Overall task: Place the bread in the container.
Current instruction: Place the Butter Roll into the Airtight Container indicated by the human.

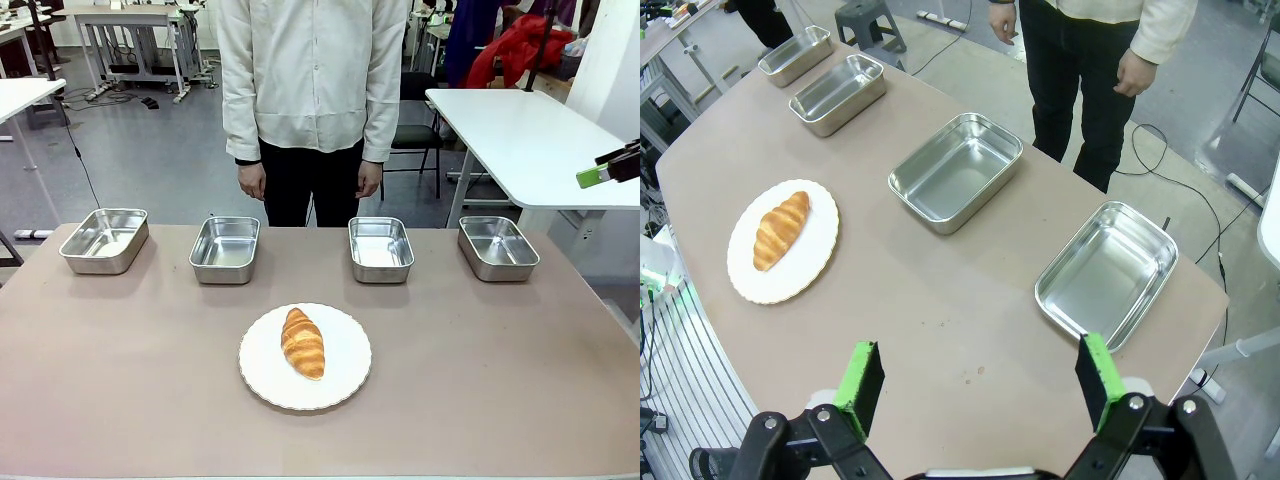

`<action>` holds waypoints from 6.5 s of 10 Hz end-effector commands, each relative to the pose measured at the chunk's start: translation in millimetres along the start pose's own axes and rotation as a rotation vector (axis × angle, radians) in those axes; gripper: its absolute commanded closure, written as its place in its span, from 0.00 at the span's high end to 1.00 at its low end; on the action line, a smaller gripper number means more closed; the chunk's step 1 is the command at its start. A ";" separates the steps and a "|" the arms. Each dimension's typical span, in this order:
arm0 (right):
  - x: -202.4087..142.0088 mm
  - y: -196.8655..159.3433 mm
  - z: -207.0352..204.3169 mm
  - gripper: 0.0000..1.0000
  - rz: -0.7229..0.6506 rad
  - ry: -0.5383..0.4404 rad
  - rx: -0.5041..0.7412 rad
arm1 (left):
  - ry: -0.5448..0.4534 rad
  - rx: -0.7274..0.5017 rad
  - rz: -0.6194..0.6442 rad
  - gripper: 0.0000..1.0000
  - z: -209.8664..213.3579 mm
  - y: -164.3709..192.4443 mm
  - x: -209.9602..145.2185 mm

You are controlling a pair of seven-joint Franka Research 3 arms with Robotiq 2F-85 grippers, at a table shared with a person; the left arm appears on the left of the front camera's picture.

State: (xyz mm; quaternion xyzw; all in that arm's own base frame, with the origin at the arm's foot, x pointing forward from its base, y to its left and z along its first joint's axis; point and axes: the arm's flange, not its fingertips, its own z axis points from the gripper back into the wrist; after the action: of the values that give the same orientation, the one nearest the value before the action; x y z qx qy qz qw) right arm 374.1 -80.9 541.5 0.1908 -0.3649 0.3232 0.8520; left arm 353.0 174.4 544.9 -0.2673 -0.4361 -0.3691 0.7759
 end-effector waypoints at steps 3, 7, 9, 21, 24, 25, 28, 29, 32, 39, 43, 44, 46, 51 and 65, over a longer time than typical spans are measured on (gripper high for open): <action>-1.2 -0.7 -0.9 1.00 0.009 -0.016 0.012 | -0.006 -0.004 -0.012 1.00 -0.2 -1.5 0.2; -1.2 -0.7 -0.9 1.00 0.009 -0.016 0.012 | -0.006 -0.004 -0.012 1.00 -0.2 -1.5 0.2; -1.2 -0.7 -0.9 1.00 0.009 -0.016 0.012 | -0.006 -0.004 -0.012 1.00 -0.2 -1.5 0.2; -1.2 -0.7 -0.9 1.00 0.009 -0.016 0.012 | -0.006 -0.004 -0.012 1.00 -0.2 -1.5 0.2; -1.2 -0.7 -0.9 1.00 0.009 -0.016 0.012 | -0.006 -0.004 -0.012 1.00 -0.2 -1.5 0.2; -1.2 -0.7 -0.9 1.00 0.009 -0.016 0.012 | -0.006 -0.004 -0.012 1.00 -0.2 -1.5 0.2; -1.2 -0.7 -0.9 1.00 0.009 -0.016 0.012 | -0.006 -0.004 -0.012 1.00 -0.2 -1.5 0.2; -1.2 -0.7 -0.9 1.00 0.009 -0.016 0.012 | -0.006 -0.004 -0.012 1.00 -0.2 -1.5 0.2; -1.2 -0.7 -0.9 1.00 0.009 -0.016 0.012 | -0.006 -0.004 -0.012 1.00 -0.2 -1.5 0.2; -1.2 -0.7 -0.9 1.00 0.009 -0.016 0.012 | -0.006 -0.004 -0.012 1.00 -0.2 -1.5 0.2; -1.2 -0.7 -0.9 1.00 0.009 -0.016 0.012 | -0.006 -0.004 -0.012 1.00 -0.2 -1.5 0.2; -1.2 -0.7 -0.9 1.00 0.009 -0.016 0.012 | -0.006 -0.004 -0.012 1.00 -0.2 -1.5 0.2; -1.2 -0.7 -0.9 1.00 0.009 -0.016 0.012 | -0.006 -0.004 -0.012 1.00 -0.2 -1.5 0.2; -1.2 -0.7 -0.9 1.00 0.009 -0.016 0.012 | -0.006 -0.004 -0.012 1.00 -0.2 -1.5 0.2; -1.2 -0.7 -0.9 1.00 0.009 -0.016 0.012 | -0.006 -0.004 -0.012 1.00 -0.2 -1.5 0.2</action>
State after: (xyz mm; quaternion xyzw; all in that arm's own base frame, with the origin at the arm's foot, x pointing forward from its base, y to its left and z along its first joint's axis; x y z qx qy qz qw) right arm 374.0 -81.2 541.5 0.1906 -0.3650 0.3227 0.8522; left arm 353.0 174.4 544.9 -0.2673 -0.4362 -0.3691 0.7759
